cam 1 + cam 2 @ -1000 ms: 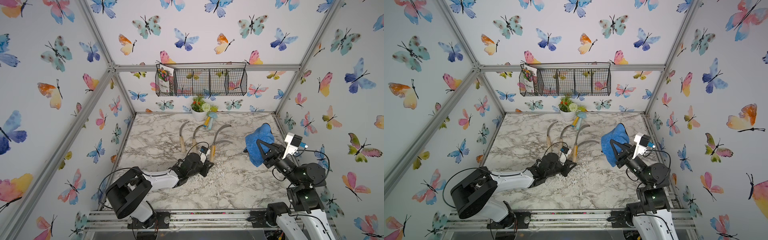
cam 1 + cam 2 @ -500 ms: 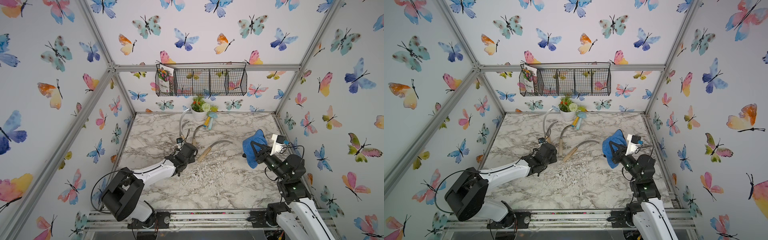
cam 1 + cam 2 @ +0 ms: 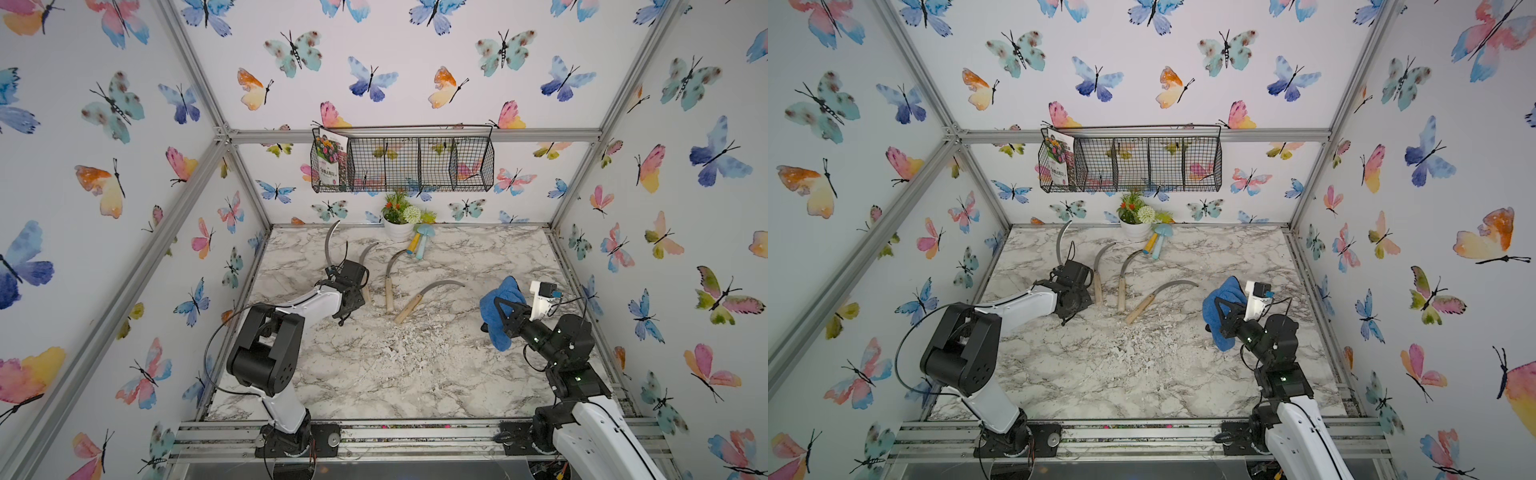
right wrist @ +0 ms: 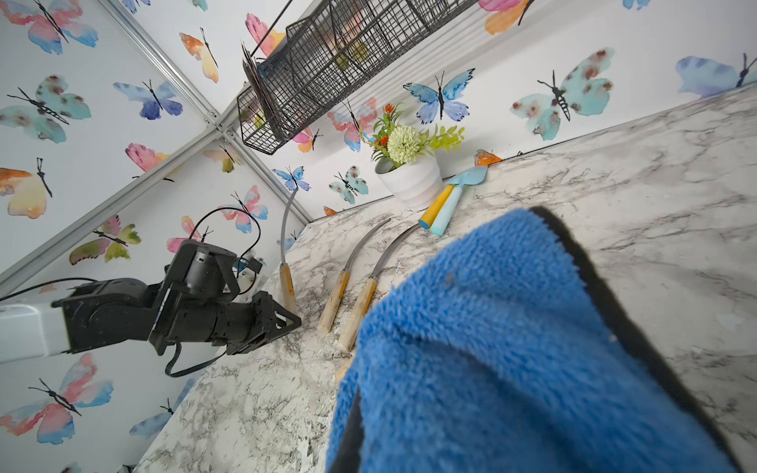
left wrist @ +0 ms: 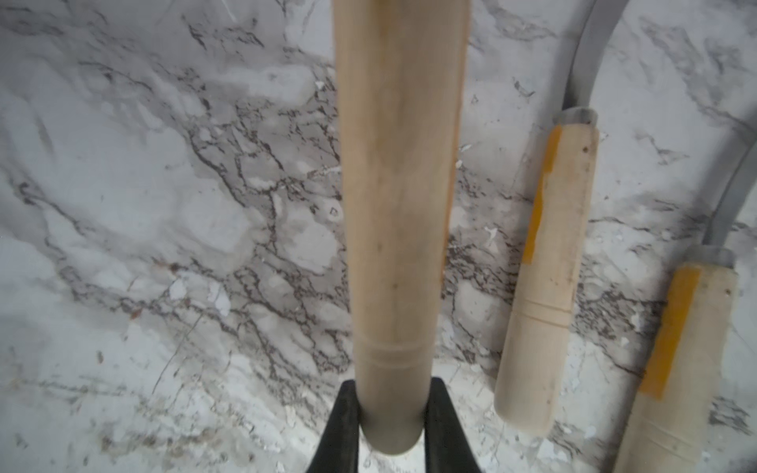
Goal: Wipe small sickles with rags
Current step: Place the small sickle at the center of the board.
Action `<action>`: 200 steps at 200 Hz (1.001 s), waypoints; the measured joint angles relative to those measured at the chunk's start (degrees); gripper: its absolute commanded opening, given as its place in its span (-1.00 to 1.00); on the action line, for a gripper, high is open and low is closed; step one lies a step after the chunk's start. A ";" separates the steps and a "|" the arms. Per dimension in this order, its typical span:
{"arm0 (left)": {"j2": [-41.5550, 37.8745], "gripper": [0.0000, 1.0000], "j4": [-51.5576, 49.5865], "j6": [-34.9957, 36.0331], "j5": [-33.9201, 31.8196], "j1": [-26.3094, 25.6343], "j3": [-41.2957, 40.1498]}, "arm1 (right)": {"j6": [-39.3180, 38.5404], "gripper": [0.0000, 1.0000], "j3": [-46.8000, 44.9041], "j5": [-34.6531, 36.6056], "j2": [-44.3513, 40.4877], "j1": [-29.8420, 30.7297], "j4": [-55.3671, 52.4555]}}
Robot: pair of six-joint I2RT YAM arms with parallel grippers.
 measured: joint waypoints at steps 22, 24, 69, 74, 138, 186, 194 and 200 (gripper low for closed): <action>3.74 -1.00 -2.19 0.85 1.31 3.08 3.10 | -0.33 -0.95 -0.37 0.02 0.42 0.00 0.35; 4.02 -1.00 -2.43 0.85 1.38 3.37 3.39 | -0.33 -0.95 -0.44 0.02 0.46 0.00 0.37; 5.64 -1.00 -4.02 1.29 3.17 10.12 5.60 | -0.55 -0.95 -1.14 0.02 1.77 0.00 0.83; 5.64 -1.00 -4.13 1.29 3.15 10.60 5.62 | -0.59 -0.95 -1.38 0.02 1.84 0.00 1.14; 7.32 -0.34 -5.33 2.14 2.95 11.61 7.67 | -0.90 -0.96 -2.80 0.22 5.05 0.00 2.56; 8.26 0.14 -4.59 2.43 2.60 11.61 8.13 | -0.87 -0.96 -2.80 0.22 5.84 0.00 3.30; 8.26 0.16 -4.59 2.51 2.62 11.61 8.15 | -0.90 -0.96 -2.80 0.26 5.44 0.00 3.21; 8.26 0.33 -4.59 2.56 2.64 11.61 8.15 | -0.90 -0.95 -2.80 0.31 4.98 0.00 3.13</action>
